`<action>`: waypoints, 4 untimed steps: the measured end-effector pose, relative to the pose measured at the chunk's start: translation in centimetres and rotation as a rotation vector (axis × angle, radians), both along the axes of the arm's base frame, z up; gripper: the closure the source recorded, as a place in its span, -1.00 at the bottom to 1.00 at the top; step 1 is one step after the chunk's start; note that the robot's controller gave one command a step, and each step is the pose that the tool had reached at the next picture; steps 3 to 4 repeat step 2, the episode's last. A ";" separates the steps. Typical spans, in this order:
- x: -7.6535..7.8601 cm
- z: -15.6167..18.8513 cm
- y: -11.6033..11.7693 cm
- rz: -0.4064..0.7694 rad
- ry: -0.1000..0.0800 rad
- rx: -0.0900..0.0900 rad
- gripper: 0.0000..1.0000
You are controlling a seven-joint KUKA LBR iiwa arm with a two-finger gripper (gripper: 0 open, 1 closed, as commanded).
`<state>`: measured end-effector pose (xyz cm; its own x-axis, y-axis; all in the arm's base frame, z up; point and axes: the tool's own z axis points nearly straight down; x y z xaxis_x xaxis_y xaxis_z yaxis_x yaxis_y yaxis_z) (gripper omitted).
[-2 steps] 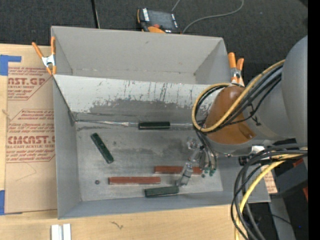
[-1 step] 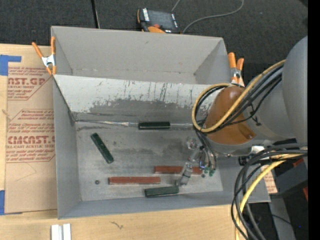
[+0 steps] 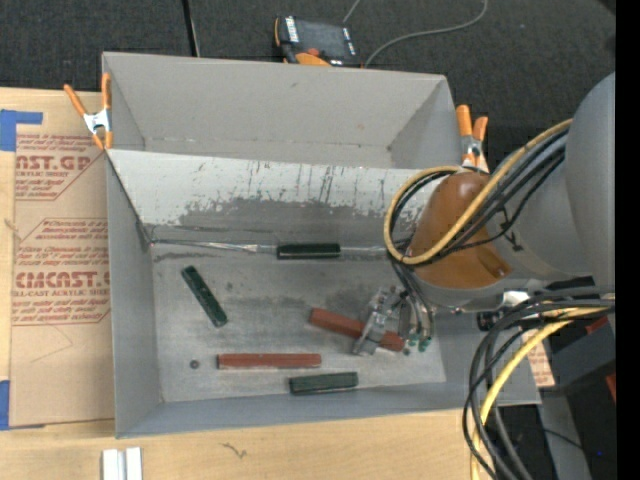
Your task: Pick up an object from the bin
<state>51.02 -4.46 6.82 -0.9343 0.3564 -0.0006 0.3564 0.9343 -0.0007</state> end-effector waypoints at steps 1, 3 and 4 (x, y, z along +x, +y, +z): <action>0.2 6.0 0.1 0.001 -0.005 0.001 1.00; 0.3 13.1 0.1 0.002 -0.007 0.001 1.00; 0.3 13.1 0.1 0.002 -0.007 0.001 1.00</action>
Offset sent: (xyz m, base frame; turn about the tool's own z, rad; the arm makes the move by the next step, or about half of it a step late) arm 0.0001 0.0000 0.0571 0.0000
